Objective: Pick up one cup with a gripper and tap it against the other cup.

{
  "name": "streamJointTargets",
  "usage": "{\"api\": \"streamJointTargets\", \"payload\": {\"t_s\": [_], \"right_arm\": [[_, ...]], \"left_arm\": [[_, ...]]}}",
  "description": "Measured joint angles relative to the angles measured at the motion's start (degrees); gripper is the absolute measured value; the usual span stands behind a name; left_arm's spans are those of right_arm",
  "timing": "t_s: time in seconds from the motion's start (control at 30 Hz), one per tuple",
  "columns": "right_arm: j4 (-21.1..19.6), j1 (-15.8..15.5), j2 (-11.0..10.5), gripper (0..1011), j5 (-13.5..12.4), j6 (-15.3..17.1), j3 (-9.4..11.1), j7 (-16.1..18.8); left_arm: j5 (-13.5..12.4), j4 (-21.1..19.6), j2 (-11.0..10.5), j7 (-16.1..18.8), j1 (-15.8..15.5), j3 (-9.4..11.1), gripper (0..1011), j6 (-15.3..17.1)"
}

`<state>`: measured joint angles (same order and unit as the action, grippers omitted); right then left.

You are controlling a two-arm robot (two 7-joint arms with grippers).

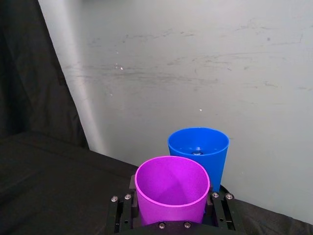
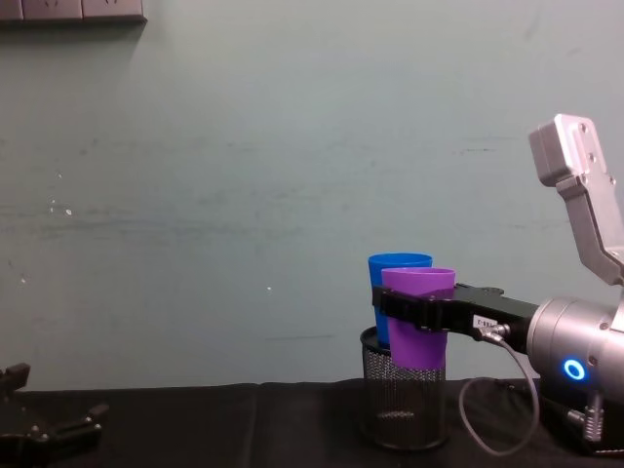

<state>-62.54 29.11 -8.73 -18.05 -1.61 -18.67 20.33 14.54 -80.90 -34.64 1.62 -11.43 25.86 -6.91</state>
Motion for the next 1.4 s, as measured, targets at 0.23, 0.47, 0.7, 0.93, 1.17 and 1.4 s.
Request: {"api": "streamJointTargets", "payload": {"t_s": [0.23,0.47,0.7,0.93,1.17,1.4], "right_arm": [[0.0,0.0,0.0,729,0.0,0.0,0.0,0.0],[0.0,0.0,0.0,729,0.0,0.0,0.0,0.0],[0.0,0.0,0.0,729,0.0,0.0,0.0,0.0],[0.0,0.0,0.0,729,0.0,0.0,0.0,0.0],[0.0,0.0,0.0,729,0.0,0.0,0.0,0.0],[0.0,0.0,0.0,729,0.0,0.0,0.0,0.0]], "left_arm": [[0.0,0.0,0.0,0.0,0.0,0.0,1000,0.0],[0.0,0.0,0.0,0.0,0.0,0.0,1000,0.0],[0.0,0.0,0.0,0.0,0.0,0.0,1000,0.0],[0.0,0.0,0.0,0.0,0.0,0.0,1000,0.0],[0.0,0.0,0.0,0.0,0.0,0.0,1000,0.0],[0.0,0.0,0.0,0.0,0.0,0.0,1000,0.0]]}}
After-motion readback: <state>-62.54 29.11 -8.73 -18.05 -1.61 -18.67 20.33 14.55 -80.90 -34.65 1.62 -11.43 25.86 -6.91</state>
